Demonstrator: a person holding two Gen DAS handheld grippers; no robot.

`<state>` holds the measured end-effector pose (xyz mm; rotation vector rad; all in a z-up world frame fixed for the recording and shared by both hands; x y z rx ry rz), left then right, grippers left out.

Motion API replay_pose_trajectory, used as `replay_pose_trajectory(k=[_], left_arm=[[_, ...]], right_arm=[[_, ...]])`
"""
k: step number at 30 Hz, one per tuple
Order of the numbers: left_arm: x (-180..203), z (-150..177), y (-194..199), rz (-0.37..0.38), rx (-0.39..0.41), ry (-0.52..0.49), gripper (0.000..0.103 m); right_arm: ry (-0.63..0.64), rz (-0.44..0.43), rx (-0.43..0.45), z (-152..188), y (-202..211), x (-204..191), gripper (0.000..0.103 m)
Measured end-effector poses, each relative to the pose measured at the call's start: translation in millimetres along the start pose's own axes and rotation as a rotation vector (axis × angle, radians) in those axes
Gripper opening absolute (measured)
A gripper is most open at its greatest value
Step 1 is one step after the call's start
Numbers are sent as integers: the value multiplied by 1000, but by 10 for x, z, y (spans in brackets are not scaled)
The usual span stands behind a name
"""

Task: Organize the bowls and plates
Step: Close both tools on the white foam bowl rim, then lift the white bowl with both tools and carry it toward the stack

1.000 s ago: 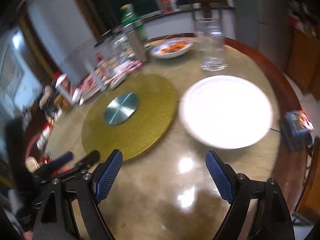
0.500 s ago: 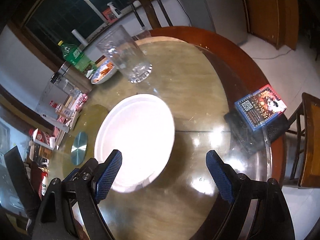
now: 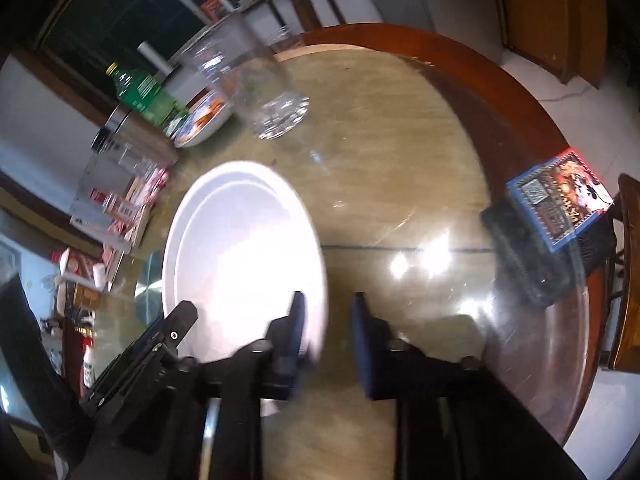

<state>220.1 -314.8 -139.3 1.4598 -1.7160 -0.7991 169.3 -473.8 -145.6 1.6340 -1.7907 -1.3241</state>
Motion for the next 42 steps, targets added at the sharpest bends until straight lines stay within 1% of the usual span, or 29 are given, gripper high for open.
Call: replay_pose_trajectory(k=[2, 5, 12, 17, 22, 28, 35, 42], left_arm=[[-64, 23, 30, -7, 9, 0, 14], [-225, 66, 56, 0, -8, 27, 14], [-530, 100, 278, -9, 23, 53, 14], [-745, 136, 457, -21, 44, 68, 14], [-988, 166, 588, -29, 55, 93, 14], [-1390, 218, 803, -48, 87, 145, 14], [-1888, 255, 1139, -79, 142, 216, 14], [-2356, 300, 1494, -117, 206, 281, 14]], right_arm=[[18, 2, 12, 31, 48, -86, 8], [32, -14, 12, 91, 77, -198, 8], [95, -39, 16, 237, 165, -540, 7], [151, -27, 23, 323, 250, -773, 8], [185, -39, 30, 410, 309, -1011, 8], [252, -50, 34, 551, 350, -1402, 8], [356, -80, 48, 713, 440, -1997, 8], [452, -150, 61, 864, 556, -2556, 8]])
Point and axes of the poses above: each gripper's, at about its wrist camera, not at the fingertips, and y roughly against the way its jaws point, x to its right, z to its underside, the point moved 9 cm from there along -y, roughly the way its jaws point, and after that the axes turned 14 degrees about y, right-handed, at the moved point
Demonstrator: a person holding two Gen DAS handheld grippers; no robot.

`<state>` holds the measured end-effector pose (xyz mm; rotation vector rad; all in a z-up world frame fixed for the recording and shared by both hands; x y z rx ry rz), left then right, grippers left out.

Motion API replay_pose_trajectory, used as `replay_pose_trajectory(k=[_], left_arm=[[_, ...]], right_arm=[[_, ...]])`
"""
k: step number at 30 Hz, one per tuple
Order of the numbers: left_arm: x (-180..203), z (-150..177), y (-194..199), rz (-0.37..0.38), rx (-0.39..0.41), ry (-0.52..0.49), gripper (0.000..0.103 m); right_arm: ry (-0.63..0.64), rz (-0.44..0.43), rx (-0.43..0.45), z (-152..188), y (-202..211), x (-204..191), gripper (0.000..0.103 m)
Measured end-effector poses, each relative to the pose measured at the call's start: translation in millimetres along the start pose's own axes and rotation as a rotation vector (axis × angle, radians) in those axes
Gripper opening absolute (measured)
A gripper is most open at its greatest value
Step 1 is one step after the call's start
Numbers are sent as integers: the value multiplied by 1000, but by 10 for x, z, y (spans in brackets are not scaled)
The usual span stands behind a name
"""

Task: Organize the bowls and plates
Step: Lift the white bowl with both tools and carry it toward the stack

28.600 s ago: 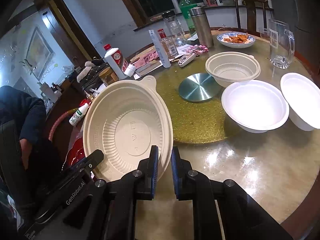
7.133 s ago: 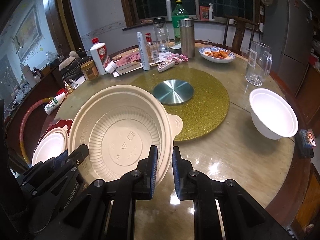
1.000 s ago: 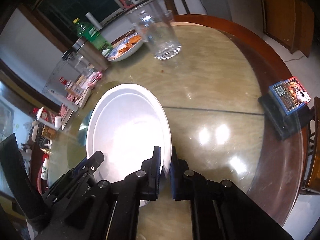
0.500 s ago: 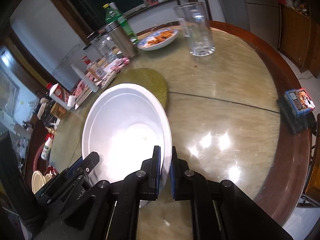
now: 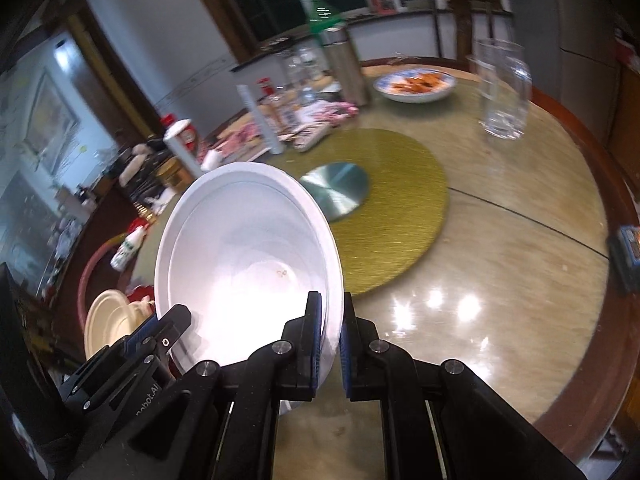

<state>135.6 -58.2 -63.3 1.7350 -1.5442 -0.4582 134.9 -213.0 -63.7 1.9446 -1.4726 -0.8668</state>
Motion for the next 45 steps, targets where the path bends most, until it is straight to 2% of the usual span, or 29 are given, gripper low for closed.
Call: replay_pose_trajectory(k=[8, 15, 25, 32, 45], left_arm=[[-588, -97, 238, -69, 54, 78, 14], [-1228, -182, 387, -170, 95, 170, 14], [-1871, -142, 463, -287, 101, 276, 14], [-2112, -131, 473, -316, 91, 312, 14], [-2247, -132, 397, -296, 44, 312, 14]], right_arm=[[113, -95, 4, -119, -74, -688, 8], [218, -204, -23, -144, -259, -1372, 8], [333, -307, -74, -59, -512, -2110, 8], [370, -332, -97, -4, -612, -2358, 8], [384, -314, -133, 27, -694, -2479, 9]])
Point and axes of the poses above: each gripper's, at about its wrist camera, not at the fingertips, and y roughly against the way its jaws point, x to its right, z to its underside, the point moved 9 cm from there along -y, roughly the way its jaws point, and after that the axes turned 14 degrees about y, right-handed, at the moved point
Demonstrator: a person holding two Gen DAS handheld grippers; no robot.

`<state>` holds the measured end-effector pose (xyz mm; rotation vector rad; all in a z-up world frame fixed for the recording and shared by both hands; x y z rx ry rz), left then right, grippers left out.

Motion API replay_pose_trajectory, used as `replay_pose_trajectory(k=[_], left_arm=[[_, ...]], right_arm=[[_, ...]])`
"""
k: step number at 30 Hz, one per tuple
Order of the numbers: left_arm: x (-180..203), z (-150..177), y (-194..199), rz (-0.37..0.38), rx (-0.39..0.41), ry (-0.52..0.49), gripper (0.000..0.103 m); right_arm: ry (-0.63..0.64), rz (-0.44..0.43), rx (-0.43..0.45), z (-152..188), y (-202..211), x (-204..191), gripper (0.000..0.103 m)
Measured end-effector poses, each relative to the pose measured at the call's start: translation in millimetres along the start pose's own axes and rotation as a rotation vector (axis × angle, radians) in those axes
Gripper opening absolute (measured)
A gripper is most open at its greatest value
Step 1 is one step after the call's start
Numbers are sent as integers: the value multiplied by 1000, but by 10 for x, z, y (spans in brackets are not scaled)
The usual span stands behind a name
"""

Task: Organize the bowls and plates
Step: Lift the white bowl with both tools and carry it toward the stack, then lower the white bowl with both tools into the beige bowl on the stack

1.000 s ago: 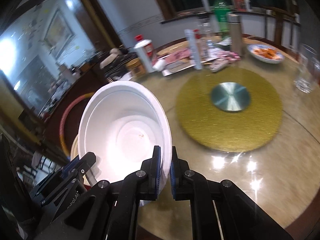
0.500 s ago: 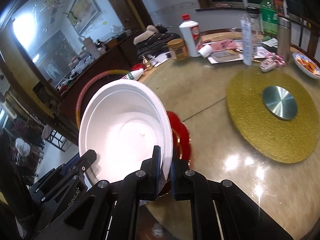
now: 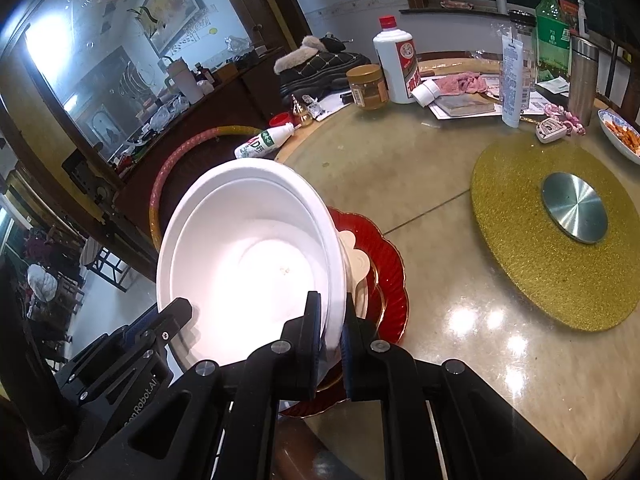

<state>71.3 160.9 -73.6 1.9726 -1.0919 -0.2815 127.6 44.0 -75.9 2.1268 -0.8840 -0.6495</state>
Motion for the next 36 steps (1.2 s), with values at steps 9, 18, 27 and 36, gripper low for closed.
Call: replay_pose_trajectory(k=[9, 18, 27, 36], left_arm=[[-2, -61, -96, 7, -27, -37, 14], [-45, -112, -158, -2, -35, -35, 14], [-57, -99, -223, -6, -65, -45, 14], [-49, -74, -274, -8, -85, -50, 14]], right_arm=[[-16, -17, -36, -10, -112, -8, 11], [-11, -18, -45, -49, -180, -72, 11], [-26, -31, -66, -61, -239, -64, 13], [-39, -32, -81, -49, -299, -28, 13]])
Point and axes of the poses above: each gripper's, at about its wrist camera, not at the fingertips, and y roughly against the way its jaws point, x to its right, z to its underside, the point moved 9 cm from there along -y, roughly the way its jaws point, and after that the axes turned 14 degrees about y, right-handed, at the moved point
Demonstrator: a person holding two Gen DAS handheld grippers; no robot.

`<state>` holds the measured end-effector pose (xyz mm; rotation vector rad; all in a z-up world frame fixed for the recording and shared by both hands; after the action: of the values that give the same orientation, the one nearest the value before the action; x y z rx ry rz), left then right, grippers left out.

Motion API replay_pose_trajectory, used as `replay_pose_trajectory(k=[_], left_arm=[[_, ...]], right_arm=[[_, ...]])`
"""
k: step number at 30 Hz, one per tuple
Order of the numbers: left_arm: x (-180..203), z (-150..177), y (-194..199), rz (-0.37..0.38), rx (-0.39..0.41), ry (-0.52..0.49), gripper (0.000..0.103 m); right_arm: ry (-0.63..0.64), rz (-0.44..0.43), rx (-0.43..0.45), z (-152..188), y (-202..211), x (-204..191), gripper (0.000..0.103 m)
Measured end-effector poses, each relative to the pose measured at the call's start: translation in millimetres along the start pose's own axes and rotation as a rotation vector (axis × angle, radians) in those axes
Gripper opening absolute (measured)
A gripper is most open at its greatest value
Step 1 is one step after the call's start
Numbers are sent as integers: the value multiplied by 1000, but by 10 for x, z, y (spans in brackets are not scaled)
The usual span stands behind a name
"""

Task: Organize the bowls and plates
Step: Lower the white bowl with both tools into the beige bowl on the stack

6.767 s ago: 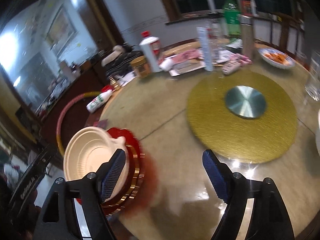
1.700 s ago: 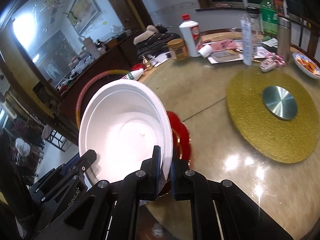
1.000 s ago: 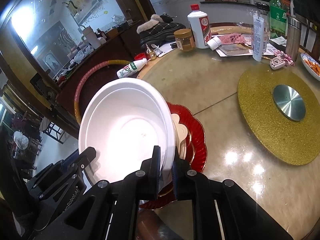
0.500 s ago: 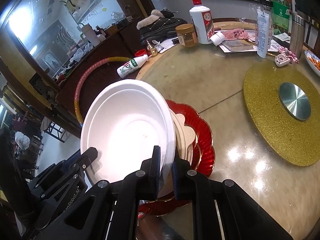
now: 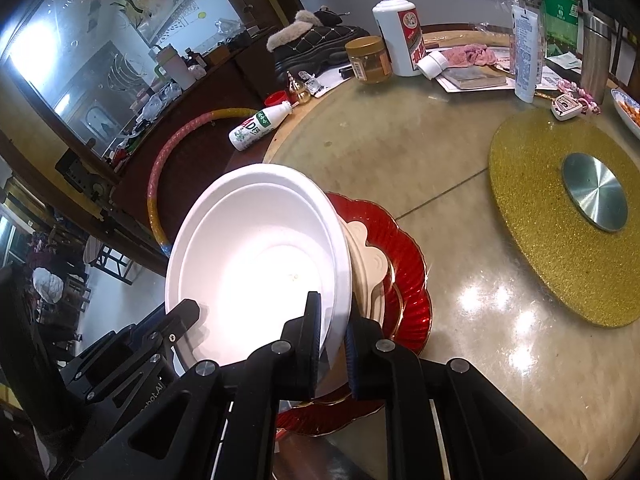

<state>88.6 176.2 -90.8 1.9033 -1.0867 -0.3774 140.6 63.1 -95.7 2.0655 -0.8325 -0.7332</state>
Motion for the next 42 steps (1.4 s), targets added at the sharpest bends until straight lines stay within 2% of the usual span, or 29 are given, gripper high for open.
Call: replay_pose_trajectory(k=[6, 20, 42], left_arm=[[-4, 1, -15, 4, -8, 0, 14], [-14, -69, -21, 4, -17, -20, 14], [0, -76, -67, 4, -46, -43, 15]], right_arm=[[17, 14, -9, -6, -16, -20, 13], [133, 107, -54, -16, -23, -123, 15], [172, 133, -75, -34, -47, -131, 16]])
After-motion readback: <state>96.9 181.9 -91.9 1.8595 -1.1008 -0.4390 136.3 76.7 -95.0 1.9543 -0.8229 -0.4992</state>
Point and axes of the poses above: each gripper's, at about its wrist camera, not at the fingertips, and y roughly against the way its jaws point, x to its right, z to its underside, the point moved 9 cm from there along -y, roughly the way its jaws point, and after that the axes turned 14 degrees about y, right-handed, at the moved point
